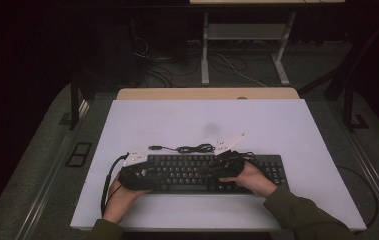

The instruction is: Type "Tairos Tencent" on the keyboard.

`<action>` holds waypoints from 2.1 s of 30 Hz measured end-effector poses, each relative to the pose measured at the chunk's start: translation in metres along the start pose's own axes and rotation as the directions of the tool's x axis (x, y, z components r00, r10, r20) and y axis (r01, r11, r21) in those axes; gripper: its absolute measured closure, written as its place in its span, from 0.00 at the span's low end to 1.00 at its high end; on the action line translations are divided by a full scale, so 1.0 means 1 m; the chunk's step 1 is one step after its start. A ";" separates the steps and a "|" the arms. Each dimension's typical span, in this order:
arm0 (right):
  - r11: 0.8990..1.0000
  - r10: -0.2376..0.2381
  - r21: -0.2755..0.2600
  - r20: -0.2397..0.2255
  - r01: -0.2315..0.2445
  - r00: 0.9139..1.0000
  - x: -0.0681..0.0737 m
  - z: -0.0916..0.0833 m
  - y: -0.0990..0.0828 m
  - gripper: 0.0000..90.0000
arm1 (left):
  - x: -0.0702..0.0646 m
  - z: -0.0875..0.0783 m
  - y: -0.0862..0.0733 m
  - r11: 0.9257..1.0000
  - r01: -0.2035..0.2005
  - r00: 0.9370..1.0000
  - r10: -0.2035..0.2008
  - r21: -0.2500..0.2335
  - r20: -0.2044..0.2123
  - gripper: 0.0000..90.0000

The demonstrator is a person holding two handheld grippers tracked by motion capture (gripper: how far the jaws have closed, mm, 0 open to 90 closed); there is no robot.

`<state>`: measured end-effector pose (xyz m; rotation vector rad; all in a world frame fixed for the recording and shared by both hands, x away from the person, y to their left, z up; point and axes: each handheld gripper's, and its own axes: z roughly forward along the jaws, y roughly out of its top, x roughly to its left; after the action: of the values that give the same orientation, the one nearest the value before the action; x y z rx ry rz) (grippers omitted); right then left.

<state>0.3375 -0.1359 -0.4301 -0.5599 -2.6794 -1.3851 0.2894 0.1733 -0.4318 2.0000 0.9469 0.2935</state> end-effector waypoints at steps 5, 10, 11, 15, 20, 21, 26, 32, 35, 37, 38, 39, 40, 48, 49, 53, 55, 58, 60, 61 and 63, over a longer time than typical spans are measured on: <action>1.000 -0.012 0.017 -0.016 0.012 1.000 0.003 0.007 0.001 0.99 | 0.000 -0.002 -0.002 1.000 0.007 1.000 -0.007 -0.002 -0.008 0.32; 0.999 -0.022 0.026 -0.024 0.022 0.999 0.005 0.012 0.003 0.99 | 0.001 -0.003 -0.002 1.000 0.011 1.000 -0.011 -0.006 -0.015 0.31; 0.999 -0.022 0.026 -0.028 0.022 0.999 0.005 0.013 0.003 0.99 | 0.001 -0.004 -0.002 1.000 0.010 1.000 -0.010 -0.005 -0.015 0.30; 0.999 -0.027 0.037 -0.033 0.028 0.999 0.006 0.016 0.003 0.99 | 0.000 -0.003 -0.003 1.000 0.007 1.000 -0.007 -0.009 -0.023 0.26; 0.998 -0.034 0.045 -0.040 0.036 0.999 0.008 0.019 0.003 0.99 | 0.001 -0.003 -0.003 1.000 0.011 0.999 -0.011 -0.005 -0.031 0.22; 0.998 -0.035 0.047 -0.043 0.037 0.998 0.008 0.019 0.003 0.99 | 0.001 -0.003 -0.003 1.000 0.012 0.999 -0.012 -0.005 -0.031 0.22; 0.996 -0.059 0.060 -0.034 0.061 0.998 0.008 0.022 0.003 0.99 | 0.001 -0.004 -0.004 1.000 0.013 0.999 -0.013 -0.003 -0.030 0.22; 0.995 -0.067 0.070 -0.037 0.070 0.997 0.009 0.025 0.003 0.99 | 0.001 -0.005 -0.004 1.000 0.015 0.999 -0.015 -0.008 -0.032 0.21; 0.995 -0.067 0.076 -0.033 0.070 0.997 0.010 0.025 0.003 0.99 | 0.001 -0.005 -0.004 1.000 0.015 0.999 -0.015 -0.011 -0.035 0.21; 0.993 -0.078 0.089 -0.024 0.080 0.997 0.010 0.026 0.002 0.99 | 0.000 -0.006 -0.004 1.000 0.015 0.999 -0.016 -0.012 -0.035 0.21; 0.993 -0.073 0.087 -0.026 0.075 0.997 0.010 0.027 0.002 0.99 | 0.000 -0.006 -0.004 1.000 0.016 0.999 -0.016 -0.011 -0.035 0.21; 0.993 -0.075 0.089 -0.027 0.077 0.997 0.010 0.027 0.003 0.99 | 0.001 -0.006 -0.004 1.000 0.015 0.999 -0.015 -0.009 -0.035 0.21; 0.993 -0.074 0.091 -0.027 0.076 0.997 0.010 0.027 0.003 0.99 | 0.001 -0.005 -0.004 1.000 0.015 0.999 -0.015 -0.009 -0.034 0.21; 0.994 -0.071 0.083 -0.022 0.072 0.997 0.009 0.024 0.003 0.99 | 0.001 -0.005 -0.004 1.000 0.014 0.999 -0.015 -0.010 -0.033 0.21; 0.995 -0.065 0.072 -0.023 0.066 0.998 0.009 0.023 0.003 0.97 | 0.001 -0.005 -0.004 1.000 0.014 0.999 -0.014 -0.011 -0.032 0.21; 0.996 -0.062 0.063 -0.011 0.062 0.998 0.007 0.020 0.004 0.95 | 0.001 -0.005 -0.004 1.000 0.014 0.999 -0.014 -0.012 -0.031 0.21; 0.998 -0.035 0.047 -0.016 0.036 0.999 0.009 0.018 0.005 0.93 | 0.000 -0.005 -0.003 1.000 0.015 0.999 -0.016 -0.014 -0.029 0.21; 0.999 -0.028 0.028 -0.007 0.028 1.000 0.008 0.015 0.005 0.88 | 0.000 -0.004 -0.003 1.000 0.015 1.000 -0.015 -0.015 -0.026 0.21; 1.000 -0.022 0.022 0.001 0.022 1.000 0.006 0.014 0.005 0.83 | 0.000 -0.005 -0.003 1.000 0.015 1.000 -0.015 -0.017 -0.025 0.22; 1.000 -0.019 0.018 0.004 0.019 1.000 0.005 0.013 0.005 0.81 | 0.000 -0.005 -0.003 1.000 0.015 1.000 -0.016 -0.017 -0.025 0.22; 1.000 -0.015 0.013 0.008 0.015 1.000 0.004 0.012 0.005 0.75 | 0.000 -0.005 -0.003 1.000 0.013 1.000 -0.014 -0.018 -0.022 0.22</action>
<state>0.3367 -0.1228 -0.4322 -0.5466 -2.7023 -1.3709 0.2851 0.1771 -0.4312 1.9771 0.9682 0.3160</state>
